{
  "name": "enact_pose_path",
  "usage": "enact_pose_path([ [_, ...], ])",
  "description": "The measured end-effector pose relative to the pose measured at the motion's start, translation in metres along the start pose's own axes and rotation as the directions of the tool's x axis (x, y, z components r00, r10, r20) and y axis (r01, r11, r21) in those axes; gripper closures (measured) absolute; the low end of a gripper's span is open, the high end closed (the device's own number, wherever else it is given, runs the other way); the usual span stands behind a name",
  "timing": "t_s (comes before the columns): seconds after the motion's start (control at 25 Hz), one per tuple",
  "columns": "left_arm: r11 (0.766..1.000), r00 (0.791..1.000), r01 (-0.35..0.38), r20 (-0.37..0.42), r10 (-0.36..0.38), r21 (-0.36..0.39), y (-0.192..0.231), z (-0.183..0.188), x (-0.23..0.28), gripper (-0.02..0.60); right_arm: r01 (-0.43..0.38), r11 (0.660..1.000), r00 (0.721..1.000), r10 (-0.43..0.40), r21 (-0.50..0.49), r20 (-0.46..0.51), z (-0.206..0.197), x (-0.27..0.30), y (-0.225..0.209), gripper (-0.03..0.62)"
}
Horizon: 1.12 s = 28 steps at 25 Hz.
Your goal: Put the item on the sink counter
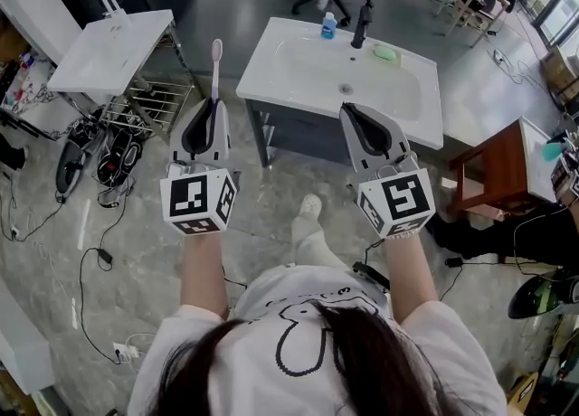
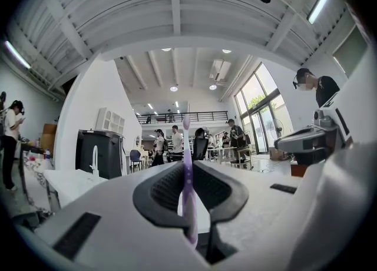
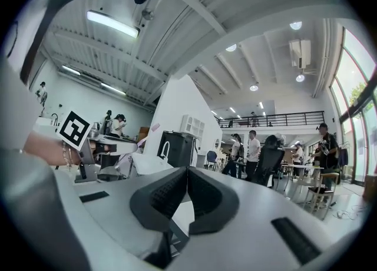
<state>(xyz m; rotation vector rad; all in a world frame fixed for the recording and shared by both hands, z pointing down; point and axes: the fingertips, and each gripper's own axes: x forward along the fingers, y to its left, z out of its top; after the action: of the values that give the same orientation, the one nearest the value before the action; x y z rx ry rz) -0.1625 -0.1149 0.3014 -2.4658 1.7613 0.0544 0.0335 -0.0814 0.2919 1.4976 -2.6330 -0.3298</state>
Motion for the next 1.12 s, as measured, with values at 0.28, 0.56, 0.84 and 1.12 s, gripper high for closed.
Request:
enact_pose_path([
  [0.28, 1.000, 0.999, -0.030, -0.013, 0.030, 0.009, 0.017, -0.009, 0.042, 0.529, -0.033, 0.999, 0.999, 0.033, 0.006, 0.005, -0.012, 0.045, -0.024, 0.565],
  [0.56, 0.999, 0.998, -0.046, -0.041, 0.046, 0.016, 0.021, -0.025, 0.109, 0.529, -0.047, 0.999, 0.999, 0.047, 0.023, 0.013, -0.030, 0.096, -0.074, 0.565],
  [0.84, 0.998, 0.996, -0.056, -0.066, 0.058, 0.036, 0.031, -0.027, 0.188, 0.529, -0.061, 0.997, 0.998, 0.061, 0.048, 0.019, -0.038, 0.156, -0.130, 0.565],
  [1.12, 0.997, 0.984, -0.061, -0.162, 0.068, 0.051, 0.040, -0.069, 0.260, 0.529, -0.102, 0.991, 0.995, 0.103, 0.081, -0.015, -0.070, 0.209, -0.163, 0.565],
])
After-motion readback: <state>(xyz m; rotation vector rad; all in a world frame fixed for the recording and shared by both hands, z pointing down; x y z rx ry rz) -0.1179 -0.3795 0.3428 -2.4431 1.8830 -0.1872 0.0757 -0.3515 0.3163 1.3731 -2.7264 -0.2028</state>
